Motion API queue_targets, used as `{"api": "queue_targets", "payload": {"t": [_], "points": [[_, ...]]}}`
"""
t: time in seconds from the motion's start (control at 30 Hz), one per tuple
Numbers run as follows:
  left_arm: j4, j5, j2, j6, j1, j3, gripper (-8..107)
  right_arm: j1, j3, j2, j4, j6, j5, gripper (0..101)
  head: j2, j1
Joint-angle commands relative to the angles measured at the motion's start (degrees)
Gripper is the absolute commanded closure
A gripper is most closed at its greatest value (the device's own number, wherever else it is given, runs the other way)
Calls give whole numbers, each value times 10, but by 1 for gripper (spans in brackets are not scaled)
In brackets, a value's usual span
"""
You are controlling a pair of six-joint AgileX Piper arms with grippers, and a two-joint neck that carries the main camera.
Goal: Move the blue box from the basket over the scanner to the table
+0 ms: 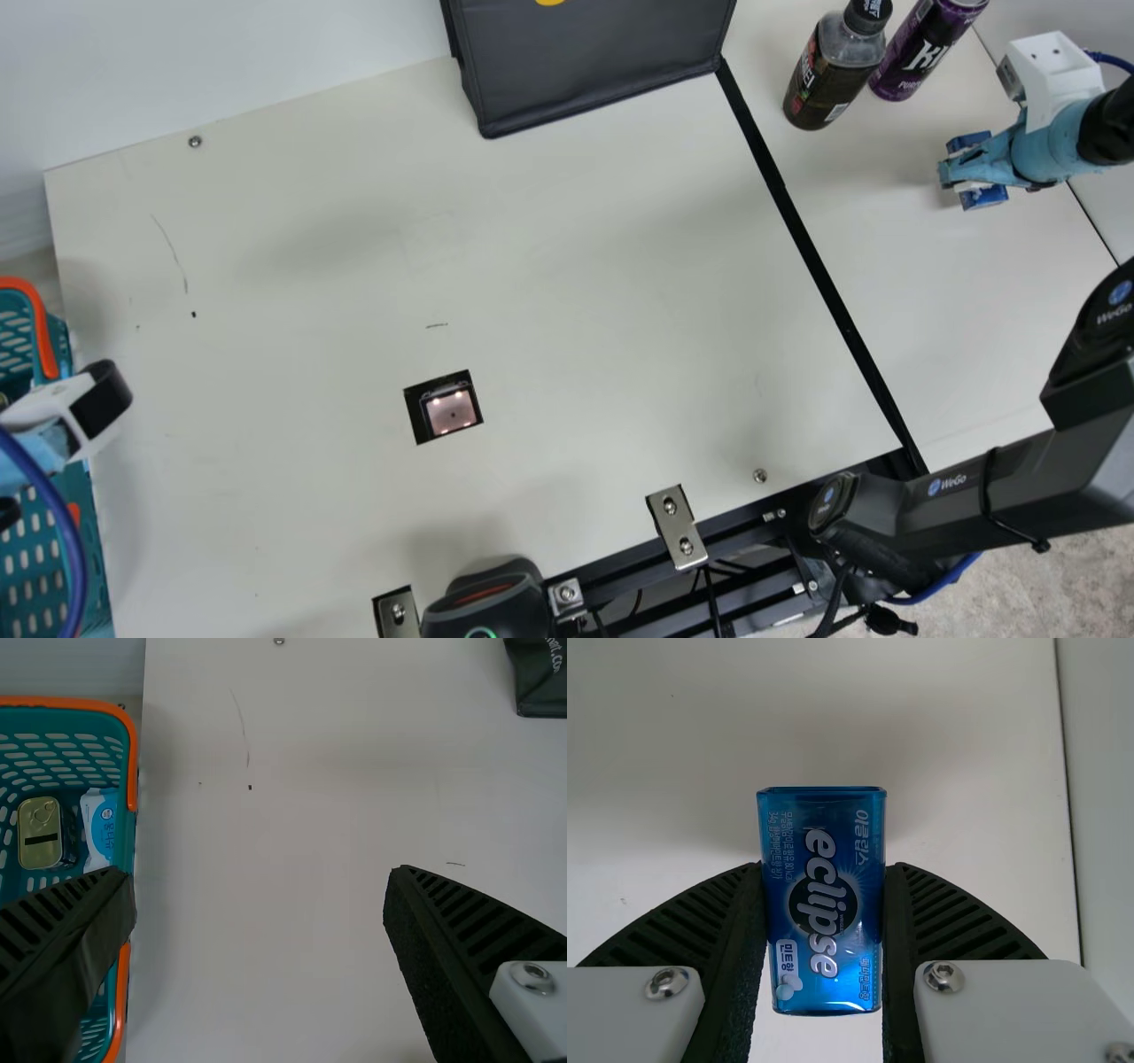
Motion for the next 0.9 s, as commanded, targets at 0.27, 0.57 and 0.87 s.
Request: {"api": "queue_targets", "payload": {"t": [0.27, 0.57, 0.87], "points": [[0, 0, 0, 0, 0, 0, 9, 7, -13, 27, 1, -4, -11, 101, -1, -17], [0, 0, 0, 0, 0, 0, 9, 13, -14, 37, -1, -2, -19, 78, -1, -17], [0, 0, 0, 0, 0, 0, 9, 17, -8, 43, -9, 8, -32, 48, -1, -17]]}}
